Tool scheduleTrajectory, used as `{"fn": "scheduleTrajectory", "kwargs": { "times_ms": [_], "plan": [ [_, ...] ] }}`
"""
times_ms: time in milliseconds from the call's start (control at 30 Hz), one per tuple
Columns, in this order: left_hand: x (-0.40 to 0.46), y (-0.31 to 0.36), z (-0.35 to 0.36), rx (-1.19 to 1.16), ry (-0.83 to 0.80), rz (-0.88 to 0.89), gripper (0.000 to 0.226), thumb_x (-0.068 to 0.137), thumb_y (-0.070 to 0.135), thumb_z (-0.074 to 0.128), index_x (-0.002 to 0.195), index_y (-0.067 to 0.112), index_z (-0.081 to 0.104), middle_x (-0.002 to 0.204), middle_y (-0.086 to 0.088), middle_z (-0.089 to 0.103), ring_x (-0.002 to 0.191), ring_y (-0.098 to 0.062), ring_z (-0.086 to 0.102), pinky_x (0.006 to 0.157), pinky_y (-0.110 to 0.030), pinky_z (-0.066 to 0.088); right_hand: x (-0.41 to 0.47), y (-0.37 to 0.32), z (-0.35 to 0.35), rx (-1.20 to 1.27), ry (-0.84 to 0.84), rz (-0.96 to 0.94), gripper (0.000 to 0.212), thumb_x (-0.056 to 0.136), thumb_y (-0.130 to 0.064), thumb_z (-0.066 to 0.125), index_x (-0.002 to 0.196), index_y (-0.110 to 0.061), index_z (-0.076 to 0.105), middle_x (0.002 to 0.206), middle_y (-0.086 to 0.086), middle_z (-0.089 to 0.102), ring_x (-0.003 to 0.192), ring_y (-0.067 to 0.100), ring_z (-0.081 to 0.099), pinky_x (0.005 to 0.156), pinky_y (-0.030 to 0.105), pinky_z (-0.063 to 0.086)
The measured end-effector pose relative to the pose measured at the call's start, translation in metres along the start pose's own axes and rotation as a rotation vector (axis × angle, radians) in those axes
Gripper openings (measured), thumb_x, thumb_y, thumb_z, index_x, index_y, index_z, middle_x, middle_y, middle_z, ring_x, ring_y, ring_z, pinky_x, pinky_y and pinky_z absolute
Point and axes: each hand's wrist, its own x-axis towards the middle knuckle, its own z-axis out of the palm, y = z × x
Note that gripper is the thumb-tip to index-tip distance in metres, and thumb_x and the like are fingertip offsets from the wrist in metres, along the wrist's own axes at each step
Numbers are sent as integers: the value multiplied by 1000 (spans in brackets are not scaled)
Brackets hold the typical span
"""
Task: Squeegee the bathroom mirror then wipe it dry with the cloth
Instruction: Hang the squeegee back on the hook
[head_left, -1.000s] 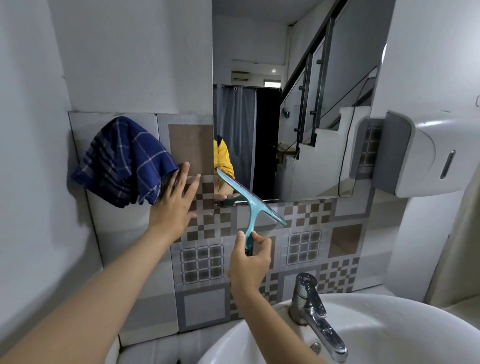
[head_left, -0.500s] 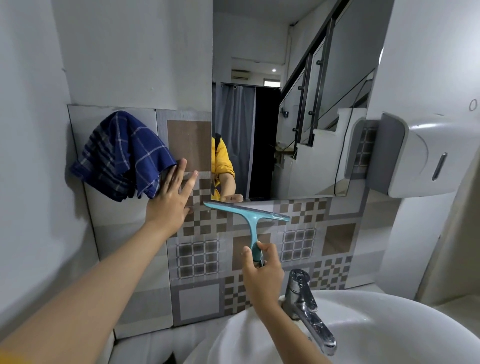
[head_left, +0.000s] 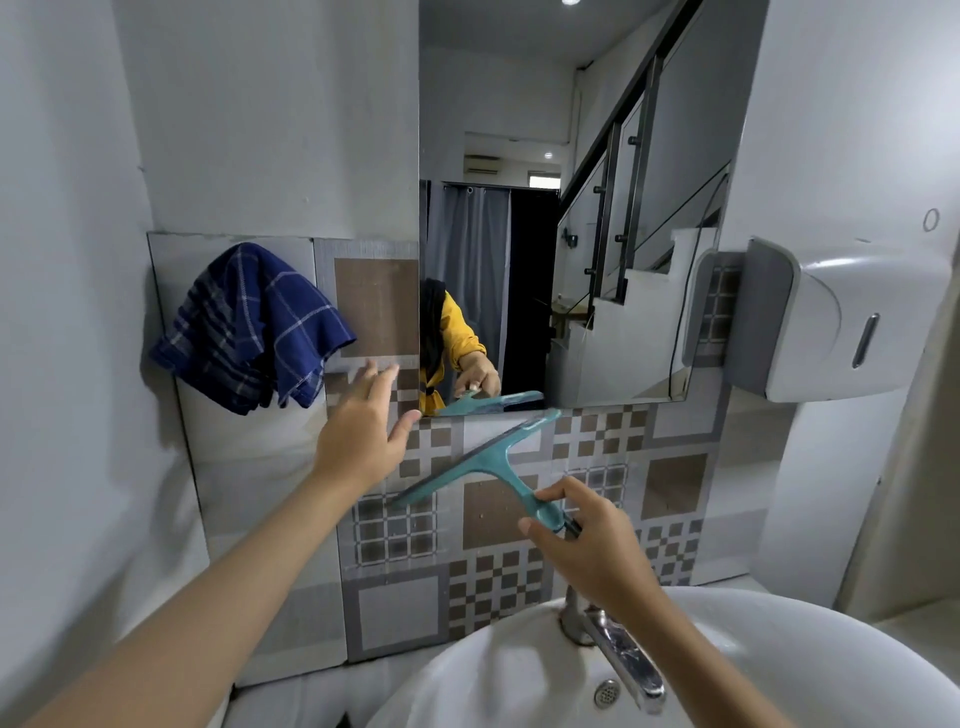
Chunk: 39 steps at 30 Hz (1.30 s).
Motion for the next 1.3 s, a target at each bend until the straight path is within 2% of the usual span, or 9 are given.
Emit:
{"fn": "scheduleTrajectory", "kwargs": {
  "times_ms": [133,233,367,500,733,867,967,1133,1300],
  "plan": [
    [-12,32,-23,-387,-108,88,30,89,21,61,118,16,58,118,5,63,112,-11,57,93,-17,42,2,-20,-26,-177,-200,-136,22,81,-32,72,98,-34,58,78,-10,65,54,2,60,50,15,48],
    [-40,67,-49,-482,-286,124,15,86,14,63,99,20,67,98,9,69,93,1,62,84,-19,50,-17,-36,-48,-245,-329,-240,25,80,-32,74,102,-30,63,77,-19,60,59,-6,60,55,13,50],
    [-37,77,-54,-450,-524,119,12,83,20,68,92,28,69,104,16,69,103,3,59,91,-21,43,0,-51,-64,-285,-371,-341,32,74,-37,78,104,-31,69,95,-12,70,79,4,66,75,24,58],
    [-36,75,-57,-386,-623,113,15,81,13,70,86,27,71,98,12,70,100,2,60,92,-27,44,11,-60,-73,-309,-409,-400,32,72,-38,80,102,-32,71,92,-9,73,75,8,68,73,30,60],
    [-39,76,-68,-439,-622,113,23,80,-4,66,82,19,70,88,1,72,86,-9,67,86,-33,56,22,-69,-79,-381,-388,-531,35,71,-42,79,105,-35,71,94,-21,69,82,-2,64,73,18,55],
    [-45,67,-71,-502,-569,70,34,76,-10,64,79,24,68,89,-2,71,87,-14,68,83,-35,58,34,-60,-74,-508,-12,-698,53,68,-62,66,112,-33,68,111,-5,60,98,11,53,83,33,48],
    [-57,54,-65,-505,-445,-7,35,78,-5,67,78,30,66,89,0,69,84,-12,66,79,-33,57,38,-57,-55,-345,218,-631,56,71,-50,71,121,-27,63,121,6,52,110,23,46,91,37,39],
    [-88,25,-45,-594,-240,-137,31,81,2,67,90,32,64,90,2,62,76,-19,67,72,-32,59,44,-74,-8,226,2,-243,55,84,-28,71,134,-31,49,110,-6,64,87,8,67,69,28,59],
    [-106,3,-31,-627,-121,-212,43,82,-2,64,104,34,56,92,1,60,71,-21,66,63,-23,57,65,-95,51,412,-135,-212,47,85,-10,70,128,-22,54,100,4,69,85,17,68,65,22,56]
  ]
}}
